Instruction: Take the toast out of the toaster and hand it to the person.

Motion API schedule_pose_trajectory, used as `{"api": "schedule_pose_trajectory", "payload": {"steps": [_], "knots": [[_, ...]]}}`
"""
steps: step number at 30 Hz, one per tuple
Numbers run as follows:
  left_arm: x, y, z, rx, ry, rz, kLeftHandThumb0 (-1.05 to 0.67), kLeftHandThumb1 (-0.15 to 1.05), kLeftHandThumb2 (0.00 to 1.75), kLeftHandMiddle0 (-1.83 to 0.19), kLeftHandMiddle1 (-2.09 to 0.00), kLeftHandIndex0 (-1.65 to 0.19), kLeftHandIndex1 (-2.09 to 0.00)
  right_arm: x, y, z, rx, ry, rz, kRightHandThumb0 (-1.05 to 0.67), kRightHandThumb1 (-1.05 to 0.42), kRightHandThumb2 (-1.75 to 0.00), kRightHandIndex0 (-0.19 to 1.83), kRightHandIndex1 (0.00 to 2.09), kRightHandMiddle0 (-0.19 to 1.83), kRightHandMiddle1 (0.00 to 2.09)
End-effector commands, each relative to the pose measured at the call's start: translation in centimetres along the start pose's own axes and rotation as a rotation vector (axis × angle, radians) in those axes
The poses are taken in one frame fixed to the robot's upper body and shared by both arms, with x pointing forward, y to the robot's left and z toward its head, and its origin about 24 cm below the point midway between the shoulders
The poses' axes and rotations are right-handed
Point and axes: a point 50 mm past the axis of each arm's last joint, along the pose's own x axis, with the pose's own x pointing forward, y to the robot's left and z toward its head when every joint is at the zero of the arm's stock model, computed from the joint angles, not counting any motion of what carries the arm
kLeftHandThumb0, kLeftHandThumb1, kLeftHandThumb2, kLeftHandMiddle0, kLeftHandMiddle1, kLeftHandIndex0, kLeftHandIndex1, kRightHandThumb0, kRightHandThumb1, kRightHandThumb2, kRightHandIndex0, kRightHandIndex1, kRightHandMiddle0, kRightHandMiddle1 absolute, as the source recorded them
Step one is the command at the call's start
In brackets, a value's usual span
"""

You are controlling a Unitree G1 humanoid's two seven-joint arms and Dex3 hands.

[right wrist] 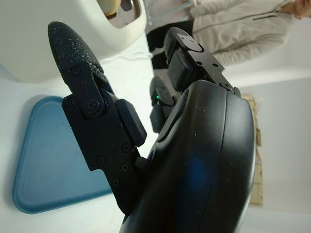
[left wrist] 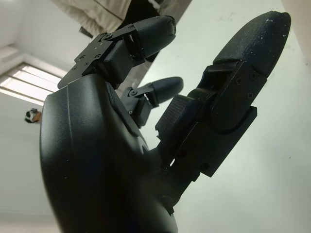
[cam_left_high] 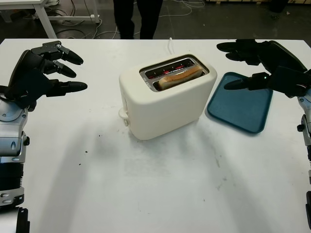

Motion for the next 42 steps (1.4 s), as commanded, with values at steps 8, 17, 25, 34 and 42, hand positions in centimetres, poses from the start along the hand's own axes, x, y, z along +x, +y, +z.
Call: {"api": "schedule_pose_trajectory", "payload": {"steps": [8, 17, 25, 34, 42], "knots": [[0.06, 0.30, 0.32, 0.005, -0.016, 0.013, -1.05, 0.61, 0.00, -0.58, -1.15, -0.57, -1.06, -0.10, -0.18, 0.26, -0.001, -0.016, -0.013, -0.76, -0.75, 0.00, 0.47, 0.05, 0.45, 0.01], [0.03, 0.29, 0.31, 0.008, -0.021, 0.015, -1.05, 0.62, 0.00, -0.58, -1.15, -0.58, -1.05, -0.10, -0.17, 0.33, -0.020, -0.011, -0.011, -0.77, -0.76, 0.00, 0.48, 0.05, 0.46, 0.01], [0.03, 0.31, 0.41, 0.010, -0.017, 0.014, -1.05, 0.62, 0.00, -0.57, -1.15, -0.57, -1.05, -0.10, -0.16, 0.14, -0.028, -0.004, -0.013, -0.80, -0.77, 0.00, 0.48, 0.05, 0.46, 0.01], [0.01, 0.31, 0.22, 0.004, -0.009, 0.014, -1.05, 0.62, 0.00, -0.57, -1.15, -0.57, -1.04, -0.10, -0.06, 0.18, -0.026, -0.010, -0.019, -0.80, -0.76, 0.00, 0.50, 0.05, 0.47, 0.01], [0.02, 0.34, 0.26, 0.003, -0.010, 0.016, -1.05, 0.62, 0.00, -0.58, -1.15, -0.57, -1.05, -0.12, -0.06, 0.22, -0.022, -0.008, -0.021, -0.81, -0.77, 0.00, 0.50, 0.04, 0.47, 0.01]]}}
